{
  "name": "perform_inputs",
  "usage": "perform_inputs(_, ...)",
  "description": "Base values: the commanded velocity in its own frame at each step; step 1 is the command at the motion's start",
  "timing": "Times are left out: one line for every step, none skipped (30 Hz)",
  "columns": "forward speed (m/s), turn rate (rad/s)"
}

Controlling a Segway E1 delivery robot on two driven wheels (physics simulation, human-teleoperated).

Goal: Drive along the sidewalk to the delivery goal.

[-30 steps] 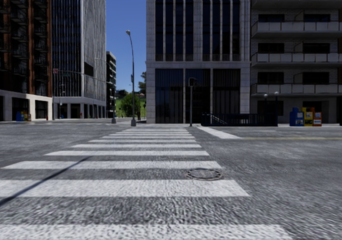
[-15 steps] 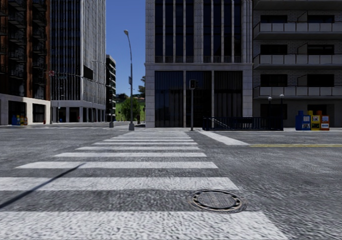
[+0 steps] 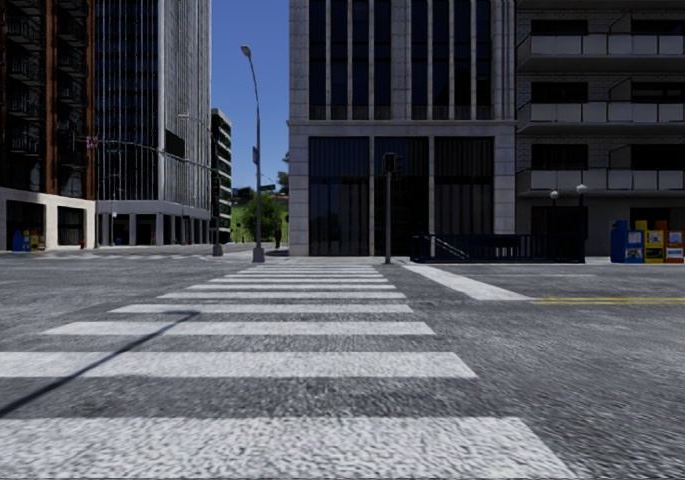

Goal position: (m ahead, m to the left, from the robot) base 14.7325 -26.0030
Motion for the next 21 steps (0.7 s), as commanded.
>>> perform_inputs(2.00,0.00)
perform_inputs(2.00,0.00)
perform_inputs(2.00,0.00)
perform_inputs(2.00,0.00)
perform_inputs(2.00,0.00)
perform_inputs(2.00,0.00)
perform_inputs(2.00,0.00)
perform_inputs(2.00,0.00)
perform_inputs(2.00,0.00)
perform_inputs(2.00,0.00)
perform_inputs(2.00,0.00)
perform_inputs(2.00,0.00)
perform_inputs(2.00,0.00)
perform_inputs(2.00,0.00)
perform_inputs(2.00,0.00)
perform_inputs(2.00,0.00)
perform_inputs(2.00,0.00)
perform_inputs(2.00,0.00)
perform_inputs(2.00,0.00)
perform_inputs(2.00,0.00)
perform_inputs(2.00,0.00)
